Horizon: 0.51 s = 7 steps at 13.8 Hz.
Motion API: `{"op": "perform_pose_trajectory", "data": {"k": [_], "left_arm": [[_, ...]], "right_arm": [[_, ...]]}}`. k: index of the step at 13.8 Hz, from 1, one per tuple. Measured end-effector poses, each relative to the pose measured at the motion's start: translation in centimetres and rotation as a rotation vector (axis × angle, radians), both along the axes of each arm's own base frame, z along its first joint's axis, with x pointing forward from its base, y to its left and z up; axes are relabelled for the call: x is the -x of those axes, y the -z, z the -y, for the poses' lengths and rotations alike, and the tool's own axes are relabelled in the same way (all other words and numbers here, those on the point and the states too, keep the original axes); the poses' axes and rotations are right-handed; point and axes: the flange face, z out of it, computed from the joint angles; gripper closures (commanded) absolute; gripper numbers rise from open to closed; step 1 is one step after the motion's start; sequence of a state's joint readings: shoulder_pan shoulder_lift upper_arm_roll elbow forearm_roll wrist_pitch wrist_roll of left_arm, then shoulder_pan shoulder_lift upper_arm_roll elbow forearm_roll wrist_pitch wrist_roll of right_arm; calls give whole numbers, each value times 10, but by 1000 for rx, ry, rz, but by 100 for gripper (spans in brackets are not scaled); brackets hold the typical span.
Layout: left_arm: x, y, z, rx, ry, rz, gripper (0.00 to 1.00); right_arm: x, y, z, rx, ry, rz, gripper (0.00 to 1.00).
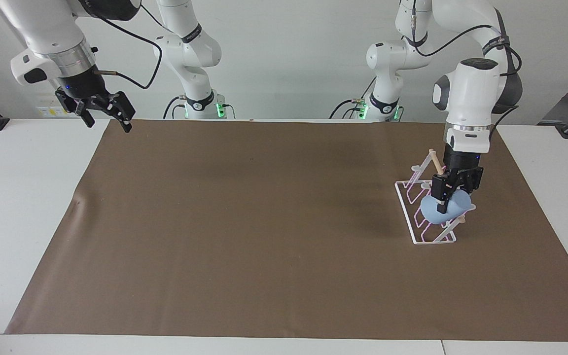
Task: Hang cup on cup holder
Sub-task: 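Lower the cup onto the rack hook with the left gripper while the right gripper retracts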
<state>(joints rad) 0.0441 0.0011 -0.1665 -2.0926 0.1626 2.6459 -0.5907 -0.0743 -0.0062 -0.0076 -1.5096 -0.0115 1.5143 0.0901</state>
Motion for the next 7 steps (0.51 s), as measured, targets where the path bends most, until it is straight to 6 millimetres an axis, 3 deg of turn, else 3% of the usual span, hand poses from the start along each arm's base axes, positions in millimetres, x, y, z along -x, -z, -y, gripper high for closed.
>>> {"op": "perform_pose_trajectory", "data": {"k": [2, 7], "left_arm": [[2, 7, 0, -10, 7, -5, 100], [5, 15, 0, -24, 20, -4, 100]], "right_arm": [[1, 2, 5, -1, 12, -5, 0], [9, 19, 60, -7, 108, -41, 0]]}}
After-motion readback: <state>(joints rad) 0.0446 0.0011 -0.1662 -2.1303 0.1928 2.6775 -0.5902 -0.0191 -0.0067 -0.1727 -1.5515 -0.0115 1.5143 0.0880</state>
